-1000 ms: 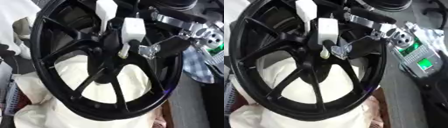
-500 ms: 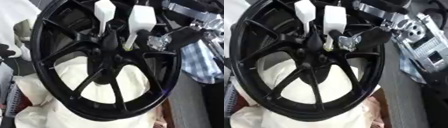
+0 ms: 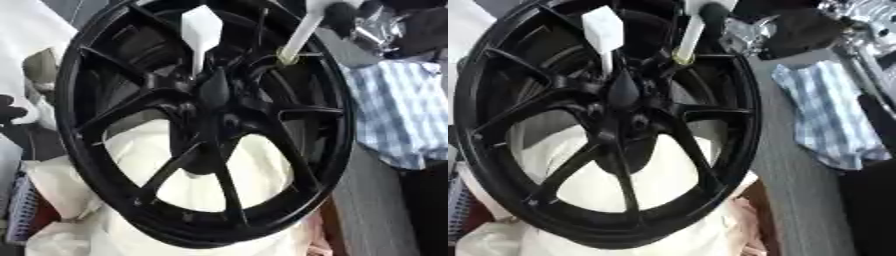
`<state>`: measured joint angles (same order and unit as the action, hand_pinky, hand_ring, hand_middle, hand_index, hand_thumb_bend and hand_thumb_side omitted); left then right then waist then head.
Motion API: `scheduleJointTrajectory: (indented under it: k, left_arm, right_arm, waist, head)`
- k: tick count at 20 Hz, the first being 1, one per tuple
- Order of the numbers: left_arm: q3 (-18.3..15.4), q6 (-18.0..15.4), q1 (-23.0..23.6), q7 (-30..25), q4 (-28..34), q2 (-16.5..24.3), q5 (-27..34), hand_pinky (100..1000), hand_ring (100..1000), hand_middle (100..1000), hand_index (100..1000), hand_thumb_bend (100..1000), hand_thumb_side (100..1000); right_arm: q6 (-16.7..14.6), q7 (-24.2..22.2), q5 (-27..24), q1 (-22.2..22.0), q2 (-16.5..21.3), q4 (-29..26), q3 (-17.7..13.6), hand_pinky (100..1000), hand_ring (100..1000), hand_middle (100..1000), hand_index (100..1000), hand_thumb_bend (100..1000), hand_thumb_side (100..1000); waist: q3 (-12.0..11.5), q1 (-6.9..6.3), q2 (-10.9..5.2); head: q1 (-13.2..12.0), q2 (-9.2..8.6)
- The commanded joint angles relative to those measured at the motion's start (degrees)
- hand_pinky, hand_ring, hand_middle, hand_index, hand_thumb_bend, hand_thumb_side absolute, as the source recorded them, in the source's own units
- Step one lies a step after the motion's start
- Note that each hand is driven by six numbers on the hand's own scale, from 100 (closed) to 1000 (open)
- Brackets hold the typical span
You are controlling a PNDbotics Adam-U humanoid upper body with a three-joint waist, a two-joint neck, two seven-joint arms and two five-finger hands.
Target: Pull the pin out of the wheel hub.
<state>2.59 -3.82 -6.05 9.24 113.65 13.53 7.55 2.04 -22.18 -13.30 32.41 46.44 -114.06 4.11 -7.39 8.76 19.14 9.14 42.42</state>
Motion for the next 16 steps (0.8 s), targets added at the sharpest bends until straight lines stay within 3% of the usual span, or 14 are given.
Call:
scheduleJointTrajectory:
  k: [1,6,11,13,14,16]
  left_arm:
    - [-0.29,0.09,0.02,-0.15,0.94,0.22,0.14,743,580,573,762,100,728]
    - [-0.73,-0.29,0.25,0.23,0.94,0.26,-0.13,743,580,573,761,100,724]
    - [-1.28,-0.96,0.46,0.82,0.94,0.31,-0.58,743,580,573,761,100,720]
    - [-1.46,-1.09,0.40,1.00,0.94,0.29,-0.90,743,579,574,761,100,718]
    - [-1.51,-1.18,0.31,1.05,0.94,0.26,-1.12,743,579,574,761,100,717]
    - [-1.57,-1.42,0.14,1.13,0.94,0.17,-1.46,743,579,574,761,100,713]
  right_arm:
    - [0.63,1.82,-4.68,-0.54,4.24,-0.53,-4.21,718,514,354,583,100,461]
    - [0.87,7.58,-11.56,-6.98,8.73,-0.53,-11.77,711,515,356,584,100,493]
    - [-2.16,17.86,-12.66,-20.61,11.67,-0.53,-20.70,710,520,357,581,100,500]
    - [-3.45,22.01,-11.66,-26.66,10.80,-0.53,-23.81,707,519,361,581,100,550]
    - [-4.26,24.05,-11.19,-29.66,9.79,-0.53,-25.29,706,519,356,581,100,510]
    - [-6.05,27.69,-10.30,-35.13,6.97,-0.53,-27.88,703,520,358,583,100,518]
  waist:
    - [0.28,-0.59,-1.50]
    - [1.37,-0.86,-1.49]
    - [3.22,-1.34,-0.92]
    - [3.89,-1.66,-0.55]
    - [4.13,-1.82,-0.35]
    - [4.50,-2.18,0.02]
  head:
    - [0.42,-1.18]
    - [-0.22,-1.58]
    - [-2.13,-2.22]
    - [-2.96,-2.55]
    - [-3.26,-2.70]
    - [-3.67,-2.94]
